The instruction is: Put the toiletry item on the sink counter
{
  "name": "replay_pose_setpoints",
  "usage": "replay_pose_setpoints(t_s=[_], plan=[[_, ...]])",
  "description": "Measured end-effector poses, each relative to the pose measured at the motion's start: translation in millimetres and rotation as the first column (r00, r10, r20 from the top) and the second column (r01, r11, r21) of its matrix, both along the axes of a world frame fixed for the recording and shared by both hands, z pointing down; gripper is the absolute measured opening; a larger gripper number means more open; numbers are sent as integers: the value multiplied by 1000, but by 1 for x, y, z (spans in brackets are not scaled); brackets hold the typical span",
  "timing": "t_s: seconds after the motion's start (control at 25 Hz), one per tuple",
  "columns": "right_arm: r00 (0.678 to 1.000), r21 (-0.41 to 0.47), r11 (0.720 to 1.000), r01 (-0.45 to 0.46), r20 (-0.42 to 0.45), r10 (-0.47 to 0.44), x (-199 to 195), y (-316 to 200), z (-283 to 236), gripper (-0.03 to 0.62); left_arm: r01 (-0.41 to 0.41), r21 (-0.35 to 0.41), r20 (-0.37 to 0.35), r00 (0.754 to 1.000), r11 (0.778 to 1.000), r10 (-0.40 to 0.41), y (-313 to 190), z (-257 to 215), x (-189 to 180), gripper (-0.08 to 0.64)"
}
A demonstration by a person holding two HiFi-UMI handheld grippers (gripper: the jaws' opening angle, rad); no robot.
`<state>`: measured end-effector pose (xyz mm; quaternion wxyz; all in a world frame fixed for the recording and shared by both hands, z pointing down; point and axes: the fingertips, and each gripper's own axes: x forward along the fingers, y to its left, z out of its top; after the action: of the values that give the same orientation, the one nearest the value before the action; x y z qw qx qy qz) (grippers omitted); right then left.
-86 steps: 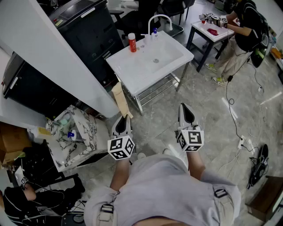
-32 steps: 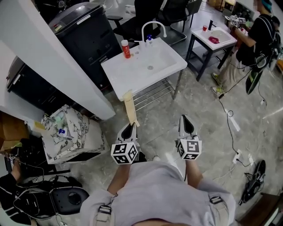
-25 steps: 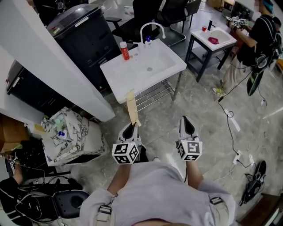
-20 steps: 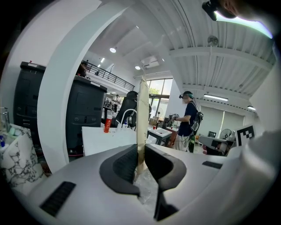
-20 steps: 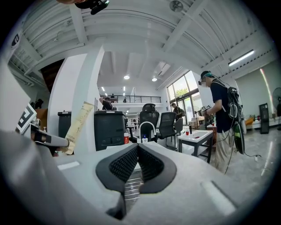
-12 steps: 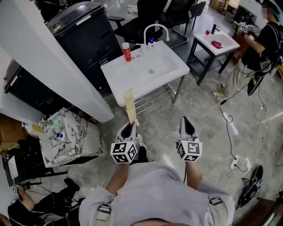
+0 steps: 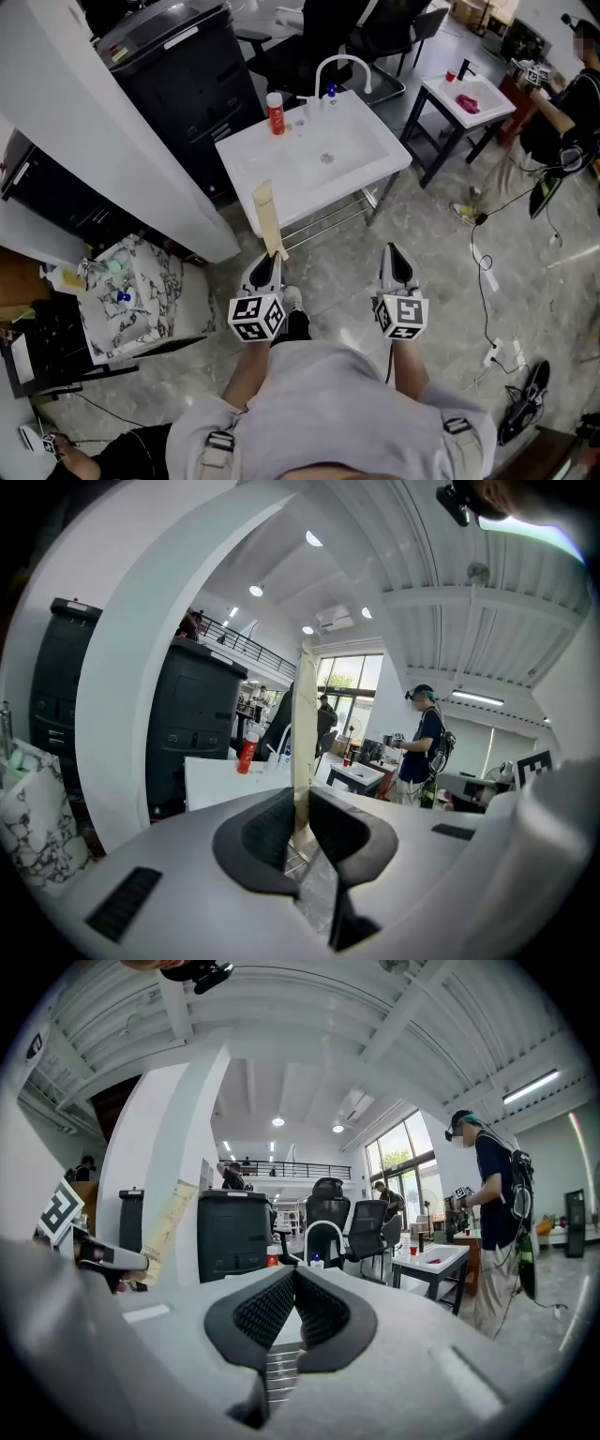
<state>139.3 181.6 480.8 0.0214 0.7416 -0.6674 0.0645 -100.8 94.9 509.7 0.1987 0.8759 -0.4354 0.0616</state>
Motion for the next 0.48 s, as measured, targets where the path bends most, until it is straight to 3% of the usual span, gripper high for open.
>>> replay_pose_setpoints(t_s=[0.48], plan=[[999,-15,1000,22,-41,-23,-26,-114,-20,5,21,-8,-40,999,1000,-21,-110,-7,-23,44]])
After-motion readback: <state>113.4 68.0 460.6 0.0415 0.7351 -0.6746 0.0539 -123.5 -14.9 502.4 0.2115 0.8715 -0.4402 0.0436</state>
